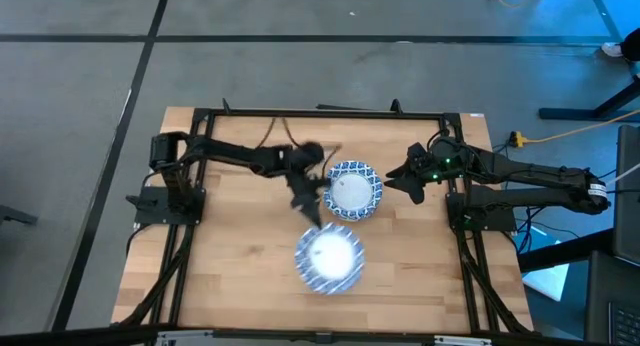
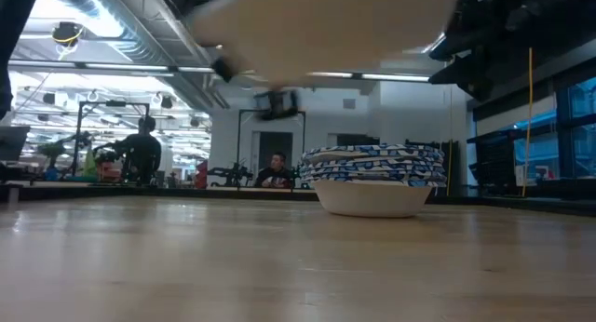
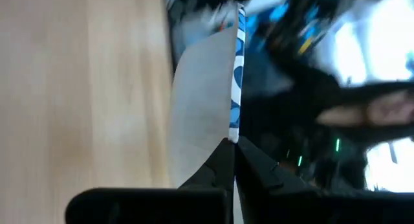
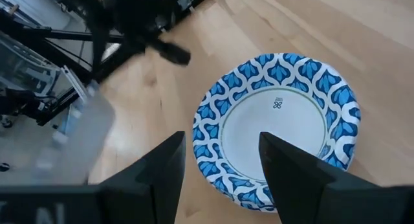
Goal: Nest bowls inside each other
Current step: Stack the blue patterned bowl on top of the other blue patterned bowl
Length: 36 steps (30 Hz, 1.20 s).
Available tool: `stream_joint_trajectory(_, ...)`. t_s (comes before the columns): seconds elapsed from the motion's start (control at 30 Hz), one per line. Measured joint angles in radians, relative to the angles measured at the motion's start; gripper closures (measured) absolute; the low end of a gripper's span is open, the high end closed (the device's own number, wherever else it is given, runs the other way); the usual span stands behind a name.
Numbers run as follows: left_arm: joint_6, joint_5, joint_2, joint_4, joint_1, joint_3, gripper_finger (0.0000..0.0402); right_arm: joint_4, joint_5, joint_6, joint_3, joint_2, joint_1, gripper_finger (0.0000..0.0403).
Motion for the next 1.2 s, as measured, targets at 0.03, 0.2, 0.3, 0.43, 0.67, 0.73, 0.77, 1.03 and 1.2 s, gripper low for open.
stream_joint_trajectory(0.03, -0.068, -0.001, -0.001, 0.107, 0.018, 0.0, 0.0401, -0.001, 0.0, -0.01, 0.0, 0.0, 0.0, 0.0205)
stream_joint_trajectory(0.2, -0.303, -0.139, -0.003, 0.418, 0.125, 0.0, 0.0401, -0.017, 0.0, -0.018, 0.0, 0.0, 0.0, 0.0205)
stream_joint_trajectory(0.3, -0.329, -0.254, -0.003, 0.399, 0.186, 0.0, 0.0401, -0.017, -0.03, -0.026, 0.0, 0.0, 0.0, 0.0205)
stream_joint_trajectory(0.43, -0.297, -0.339, 0.003, 0.313, 0.226, 0.0, 0.0401, -0.017, -0.074, -0.047, 0.0, 0.0, 0.0, 0.0205)
stream_joint_trajectory(0.67, -0.256, -0.421, 0.004, 0.201, 0.267, 0.0, 0.0401, -0.018, -0.08, -0.112, 0.0, 0.0, 0.0, 0.0205)
stream_joint_trajectory(0.73, -0.239, -0.424, 0.004, 0.193, 0.267, 0.0, 0.0401, -0.018, -0.08, -0.123, 0.0, 0.0, 0.0, 0.0205)
stream_joint_trajectory(0.77, -0.239, -0.424, 0.004, 0.194, 0.266, 0.0, 0.0401, -0.018, -0.08, -0.127, 0.0, 0.0, 0.0, 0.0205)
stream_joint_trajectory(1.03, -0.208, -0.45, 0.004, 0.133, 0.259, 0.0, 0.0401, -0.107, -0.072, -0.152, 0.0, 0.0, -0.003, 0.0205)
stream_joint_trajectory(1.2, -0.203, -0.467, 0.004, 0.137, 0.259, 0.0, 0.0401, -0.245, -0.013, -0.154, 0.0, 0.0, -0.009, 0.0205)
